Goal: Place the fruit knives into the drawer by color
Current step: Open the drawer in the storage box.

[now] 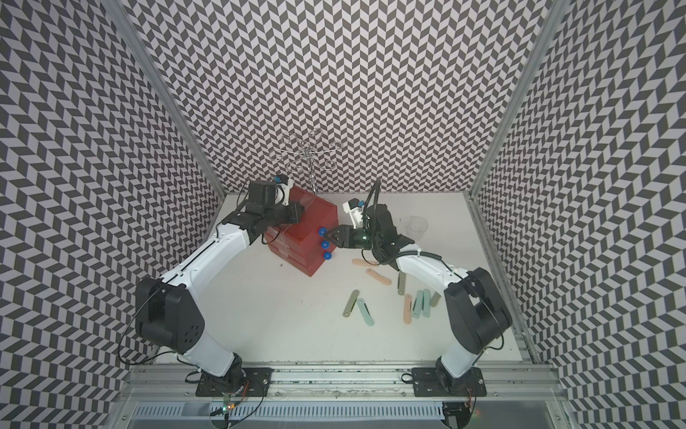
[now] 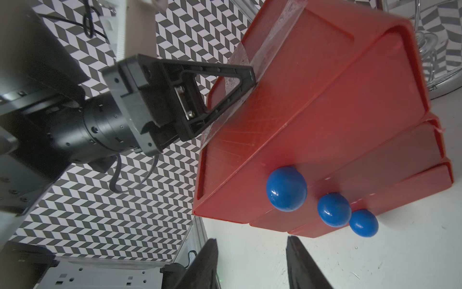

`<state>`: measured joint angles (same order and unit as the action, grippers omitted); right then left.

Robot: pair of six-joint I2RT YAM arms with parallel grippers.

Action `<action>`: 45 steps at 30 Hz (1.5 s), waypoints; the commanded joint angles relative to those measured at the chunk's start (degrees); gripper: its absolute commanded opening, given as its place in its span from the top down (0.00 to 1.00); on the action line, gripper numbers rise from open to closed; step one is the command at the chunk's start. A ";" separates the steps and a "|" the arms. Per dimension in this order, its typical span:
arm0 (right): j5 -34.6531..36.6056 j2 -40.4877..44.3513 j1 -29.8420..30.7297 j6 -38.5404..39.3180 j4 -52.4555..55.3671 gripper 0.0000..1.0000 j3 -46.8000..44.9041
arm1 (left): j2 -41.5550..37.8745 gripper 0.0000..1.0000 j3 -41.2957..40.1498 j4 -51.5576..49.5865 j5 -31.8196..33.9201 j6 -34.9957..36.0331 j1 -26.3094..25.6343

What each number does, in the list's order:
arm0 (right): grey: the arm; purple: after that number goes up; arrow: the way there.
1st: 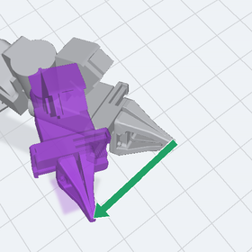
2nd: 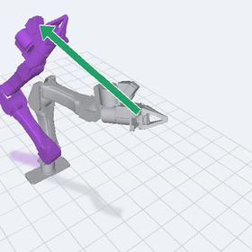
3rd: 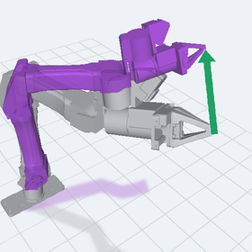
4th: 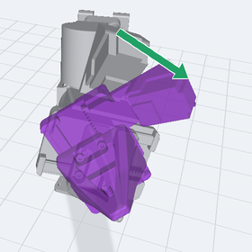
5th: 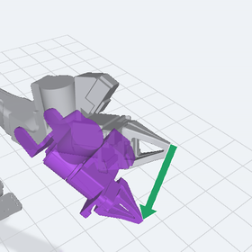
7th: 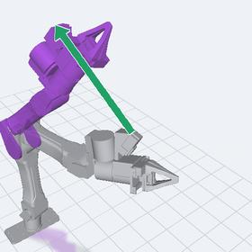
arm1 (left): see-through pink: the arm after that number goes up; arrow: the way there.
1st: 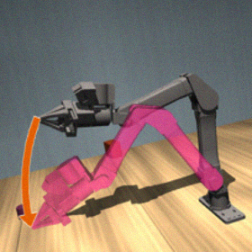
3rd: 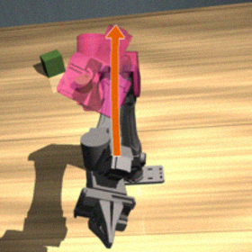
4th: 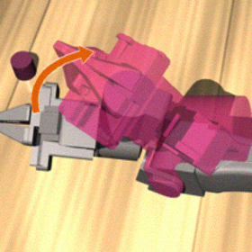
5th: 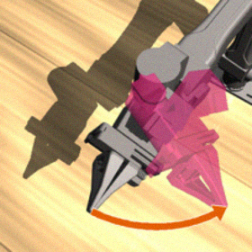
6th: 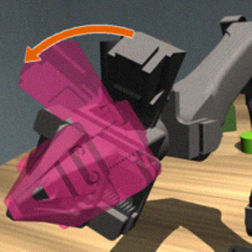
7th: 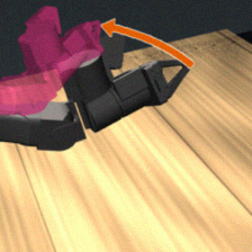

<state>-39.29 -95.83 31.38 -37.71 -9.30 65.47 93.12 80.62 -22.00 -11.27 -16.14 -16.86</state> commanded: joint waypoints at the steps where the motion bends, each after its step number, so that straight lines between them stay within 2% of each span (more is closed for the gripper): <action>1: -2.50 -2.36 0.40 -2.46 -5.16 0.52 0.92 | 2.76 1.00 -0.38 -6.57 2.66 0.06 0.26; 13: -4.13 -6.03 0.38 -4.91 -8.38 0.50 2.69 | 2.90 1.00 -0.39 -6.72 2.50 0.13 0.25; 23: -4.63 -8.09 0.34 -6.04 -9.33 0.56 4.23 | 2.95 1.00 -0.38 -6.74 2.35 0.26 0.17; 45: -4.86 -11.57 0.18 -7.12 -10.17 0.56 7.58 | 3.39 1.00 -0.29 -7.26 2.15 0.66 -0.09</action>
<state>-43.42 -106.69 31.35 -44.21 -15.73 71.11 93.38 80.93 -22.20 -11.25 -16.12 -16.91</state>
